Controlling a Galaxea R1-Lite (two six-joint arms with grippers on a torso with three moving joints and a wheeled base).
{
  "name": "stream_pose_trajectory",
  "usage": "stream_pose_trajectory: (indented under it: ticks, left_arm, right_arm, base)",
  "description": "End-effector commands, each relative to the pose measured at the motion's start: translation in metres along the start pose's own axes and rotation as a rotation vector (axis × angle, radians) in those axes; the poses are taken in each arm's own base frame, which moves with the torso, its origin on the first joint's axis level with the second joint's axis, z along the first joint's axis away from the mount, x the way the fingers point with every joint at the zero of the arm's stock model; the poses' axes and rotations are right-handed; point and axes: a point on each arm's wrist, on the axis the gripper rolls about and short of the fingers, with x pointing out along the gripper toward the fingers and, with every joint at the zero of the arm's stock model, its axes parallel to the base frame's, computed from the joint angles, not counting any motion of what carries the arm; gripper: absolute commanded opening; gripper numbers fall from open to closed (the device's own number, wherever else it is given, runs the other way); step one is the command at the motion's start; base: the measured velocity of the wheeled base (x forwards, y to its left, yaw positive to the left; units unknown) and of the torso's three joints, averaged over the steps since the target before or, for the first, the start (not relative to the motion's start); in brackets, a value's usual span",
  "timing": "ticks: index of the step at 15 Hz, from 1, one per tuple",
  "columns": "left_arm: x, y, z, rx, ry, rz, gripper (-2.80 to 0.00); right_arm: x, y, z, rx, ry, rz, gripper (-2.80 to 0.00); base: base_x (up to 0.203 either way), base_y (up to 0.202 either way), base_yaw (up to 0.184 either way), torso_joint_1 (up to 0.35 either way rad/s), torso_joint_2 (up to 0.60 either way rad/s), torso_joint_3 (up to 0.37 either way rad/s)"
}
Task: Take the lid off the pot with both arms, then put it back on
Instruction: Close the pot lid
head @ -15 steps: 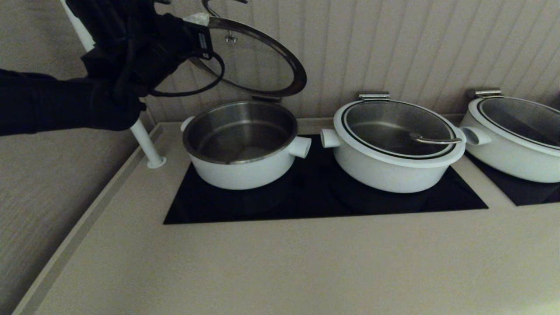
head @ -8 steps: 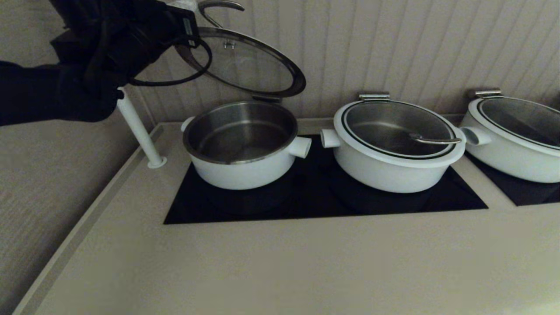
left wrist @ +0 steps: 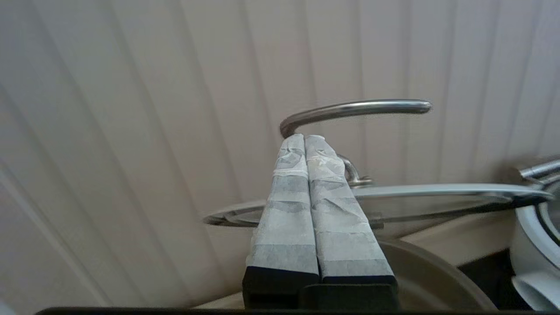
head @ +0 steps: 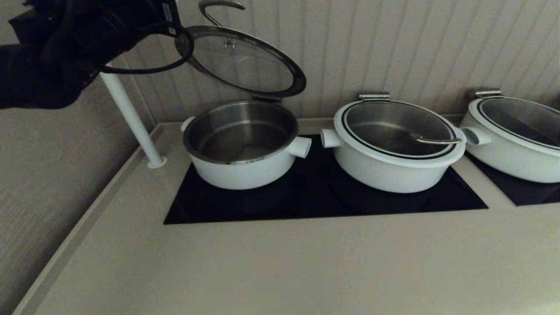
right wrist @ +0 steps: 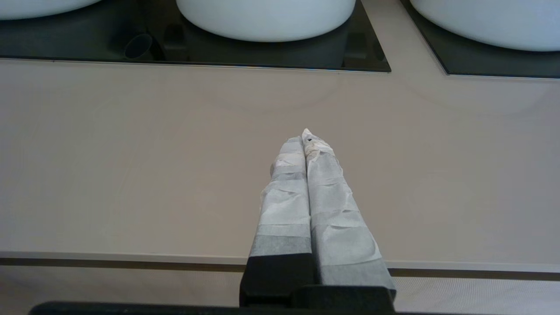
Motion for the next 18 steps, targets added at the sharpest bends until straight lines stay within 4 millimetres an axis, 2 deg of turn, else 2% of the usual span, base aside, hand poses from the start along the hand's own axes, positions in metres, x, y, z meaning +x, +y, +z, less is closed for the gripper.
stream_pose_trajectory:
  ticks: [1, 7, 13, 18]
  left_arm:
    - [-0.005, 0.002, 0.009, 0.003, -0.015, 0.004, -2.80]
    - [-0.001, 0.007, -0.002, 0.009, 0.032, 0.010, -2.80]
    - [0.015, 0.011, 0.009, 0.007, 0.053, -0.039, -2.80]
    - [0.022, 0.010, 0.003, 0.003, 0.105, -0.070, -2.80]
  right_arm:
    - [0.000, 0.000, 0.000, -0.001, -0.001, 0.001, -2.80]
    - [0.000, 0.000, 0.000, -0.001, -0.001, 0.000, -2.80]
    - [0.000, 0.000, 0.000, -0.001, -0.001, 0.000, -2.80]
    - [0.000, 0.000, 0.000, -0.001, -0.001, 0.000, -2.80]
  base:
    - [0.000, 0.000, 0.000, 0.000, 0.00, 0.000]
    - [0.000, 0.000, 0.000, 0.000, 0.00, 0.000]
    - [0.000, 0.000, 0.000, 0.000, 0.00, 0.000]
    - [0.000, 0.000, 0.000, 0.000, 0.00, 0.000]
